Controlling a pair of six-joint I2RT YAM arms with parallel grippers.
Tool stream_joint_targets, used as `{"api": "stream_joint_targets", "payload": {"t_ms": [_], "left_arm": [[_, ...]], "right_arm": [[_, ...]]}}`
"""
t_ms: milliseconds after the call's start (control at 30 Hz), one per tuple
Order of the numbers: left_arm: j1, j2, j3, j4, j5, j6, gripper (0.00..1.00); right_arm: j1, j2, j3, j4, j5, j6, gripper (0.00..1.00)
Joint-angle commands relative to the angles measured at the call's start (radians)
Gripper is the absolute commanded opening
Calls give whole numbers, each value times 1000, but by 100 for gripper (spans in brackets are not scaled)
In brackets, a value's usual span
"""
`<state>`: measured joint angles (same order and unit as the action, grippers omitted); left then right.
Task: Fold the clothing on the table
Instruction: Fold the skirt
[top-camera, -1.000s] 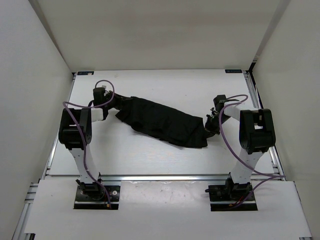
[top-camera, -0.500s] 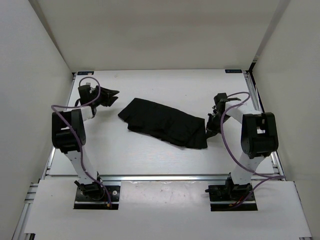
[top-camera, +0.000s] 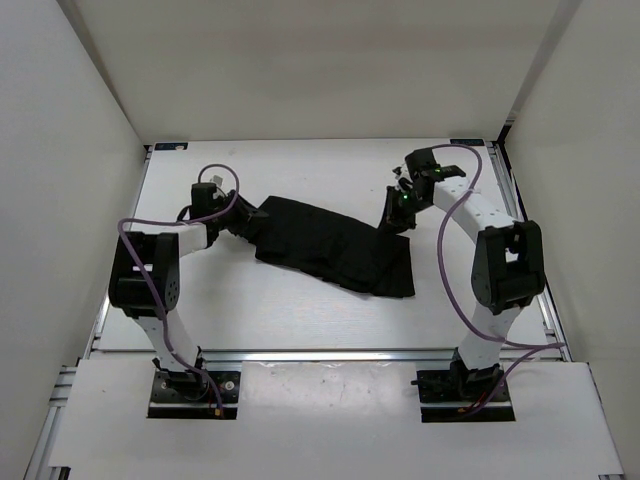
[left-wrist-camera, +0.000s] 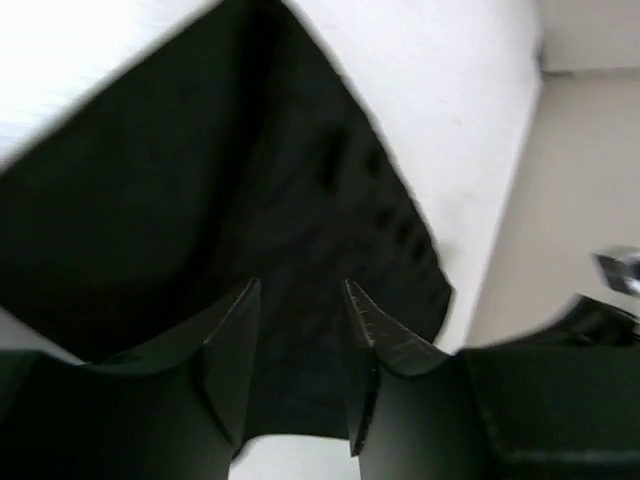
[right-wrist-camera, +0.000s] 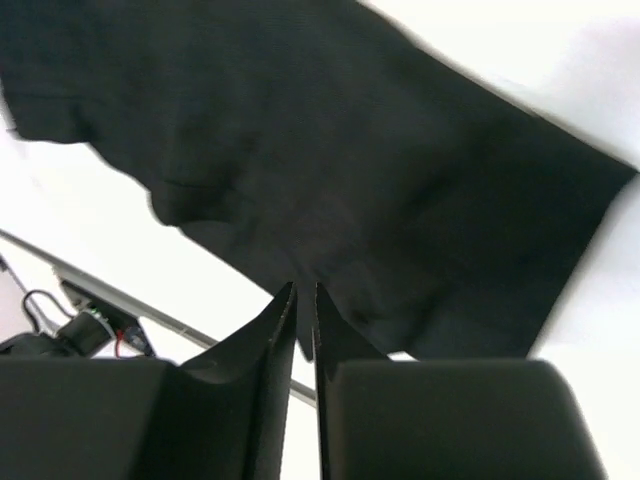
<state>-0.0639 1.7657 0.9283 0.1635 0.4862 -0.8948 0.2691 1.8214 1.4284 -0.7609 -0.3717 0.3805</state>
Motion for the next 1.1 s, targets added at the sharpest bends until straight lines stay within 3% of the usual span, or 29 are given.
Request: {"api": "stream_joint_targets", "payload": {"t_ms": [0, 167, 300, 433, 600, 700, 900, 967, 1067], "left_arm": [[18, 29, -5, -22, -110, 65, 46], [-14, 72, 44, -48, -161, 60, 30], [-72, 86, 96, -204, -292, 120, 31], [-143, 84, 125, -321, -429, 184, 29], [-183, 22, 49, -395, -431, 197, 26], [-212, -61, -83, -400, -402, 172, 25], [-278, -258, -210, -472, -367, 160, 24], [-254, -282, -224, -492, -339, 157, 25], [-211, -324, -197, -516, -315, 168, 25]], "right_arm": [[36, 19, 92, 9, -94, -20, 13], [68, 16, 103, -3, -101, -29, 12], [58, 35, 73, 34, -160, -22, 17], [50, 79, 82, 55, -199, -17, 14], [61, 95, 99, 32, -196, -41, 14], [35, 70, 70, 20, -190, -49, 13], [10, 35, 0, 14, -180, -84, 22], [30, 29, 3, -2, -188, -109, 37], [88, 36, 17, -46, -185, -147, 48]]}}
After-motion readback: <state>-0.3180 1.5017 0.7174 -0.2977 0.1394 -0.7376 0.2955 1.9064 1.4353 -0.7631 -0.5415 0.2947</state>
